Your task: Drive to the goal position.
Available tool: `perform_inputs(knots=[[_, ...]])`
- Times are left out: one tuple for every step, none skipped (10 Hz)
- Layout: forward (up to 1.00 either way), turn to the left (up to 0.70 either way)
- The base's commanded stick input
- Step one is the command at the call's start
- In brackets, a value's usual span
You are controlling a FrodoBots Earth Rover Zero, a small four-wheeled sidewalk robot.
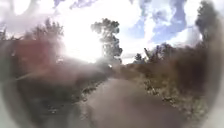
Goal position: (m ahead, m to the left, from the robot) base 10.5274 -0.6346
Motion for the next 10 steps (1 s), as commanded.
perform_inputs(knots=[[0.22,0.0],[0.0,-0.12],[0.0,-0.43],[0.0,-0.5],[0.0,-0.5],[0.0,-0.5],[0.0,-0.5],[0.0,-0.5],[0.0,-0.5],[0.0,-0.5]])
